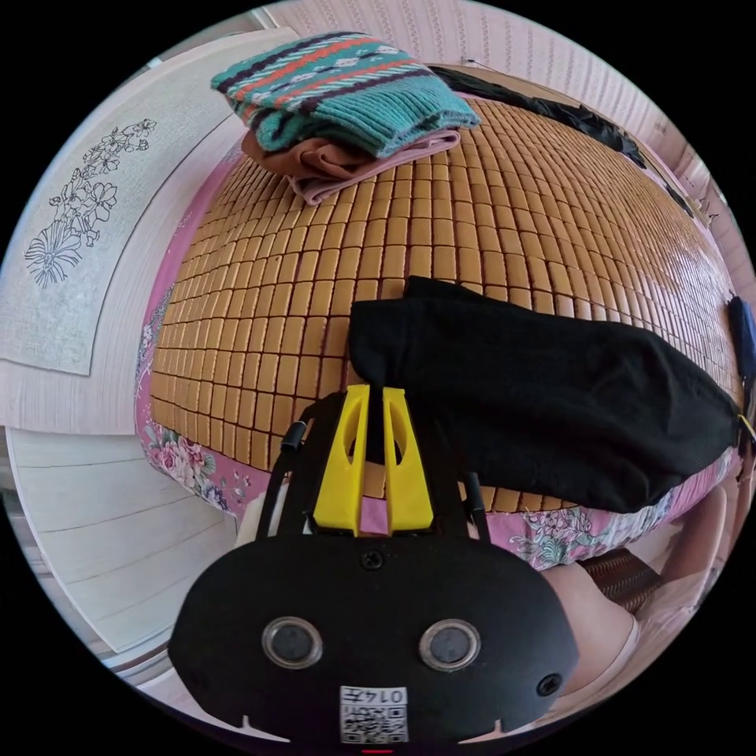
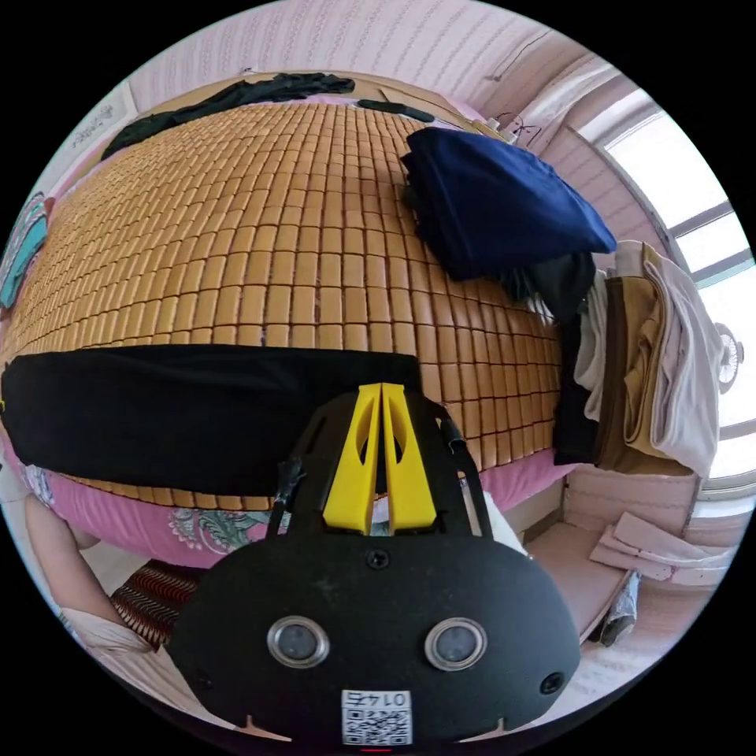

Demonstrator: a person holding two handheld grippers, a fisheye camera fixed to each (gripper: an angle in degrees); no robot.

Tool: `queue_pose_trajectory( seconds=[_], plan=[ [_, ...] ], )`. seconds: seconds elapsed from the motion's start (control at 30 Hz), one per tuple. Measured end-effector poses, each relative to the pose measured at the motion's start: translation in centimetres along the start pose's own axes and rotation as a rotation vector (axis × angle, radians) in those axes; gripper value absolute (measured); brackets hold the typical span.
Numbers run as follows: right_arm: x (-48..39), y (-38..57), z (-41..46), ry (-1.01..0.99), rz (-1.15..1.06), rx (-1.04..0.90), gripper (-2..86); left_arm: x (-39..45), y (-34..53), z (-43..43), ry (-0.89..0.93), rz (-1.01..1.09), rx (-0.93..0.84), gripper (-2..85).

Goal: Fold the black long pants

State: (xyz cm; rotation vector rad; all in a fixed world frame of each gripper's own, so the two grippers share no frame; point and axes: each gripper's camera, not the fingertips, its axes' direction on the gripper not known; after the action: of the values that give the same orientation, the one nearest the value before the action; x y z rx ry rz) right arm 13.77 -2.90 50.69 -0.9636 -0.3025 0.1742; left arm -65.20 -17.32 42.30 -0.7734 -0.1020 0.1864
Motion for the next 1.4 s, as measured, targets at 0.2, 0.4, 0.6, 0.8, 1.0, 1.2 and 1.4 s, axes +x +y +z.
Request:
queue_pose_trajectory(
  seconds=[0.2,0.4,0.6,0.8,1.0,1.2,1.4],
  plan=[
    [3.6,1.4,-2.4,-0.122,0.083,0.151,1.2,1.8,-0.1,0.6,-0.032,0.026,-0.027,3.4],
    [7.0,2.1,-0.9,-0.062,0.128,0.079,-0.2,2.5,0.9,1.4,0.005,-0.027,-0.01,3.5],
    [9.0,2.8,-2.3,-0.092,0.051,0.079,-0.3,3.8,2.0,1.9,-0.023,-0.08,0.014,4.6],
    [9.3,6.6,-4.7,-0.145,-0.013,0.071,-0.3,5.9,6.3,-1.9,-0.005,-0.05,0.163,5.4],
    [11.9,7.6,-3.0,-0.08,-0.05,-0.055,-0.3,13.1,12.2,-6.6,0.088,0.086,0.371,4.7],
    [9.7,6.4,-8.7,-0.176,-0.211,0.093,-0.3,27.9,16.0,-4.8,0.52,0.316,0.398,1.2],
    [-3.4,4.8,-10.2,-0.422,-0.698,0.148,-0.3,41.5,16.3,-2.1,0.585,0.433,0.373,-0.9]
  ],
)
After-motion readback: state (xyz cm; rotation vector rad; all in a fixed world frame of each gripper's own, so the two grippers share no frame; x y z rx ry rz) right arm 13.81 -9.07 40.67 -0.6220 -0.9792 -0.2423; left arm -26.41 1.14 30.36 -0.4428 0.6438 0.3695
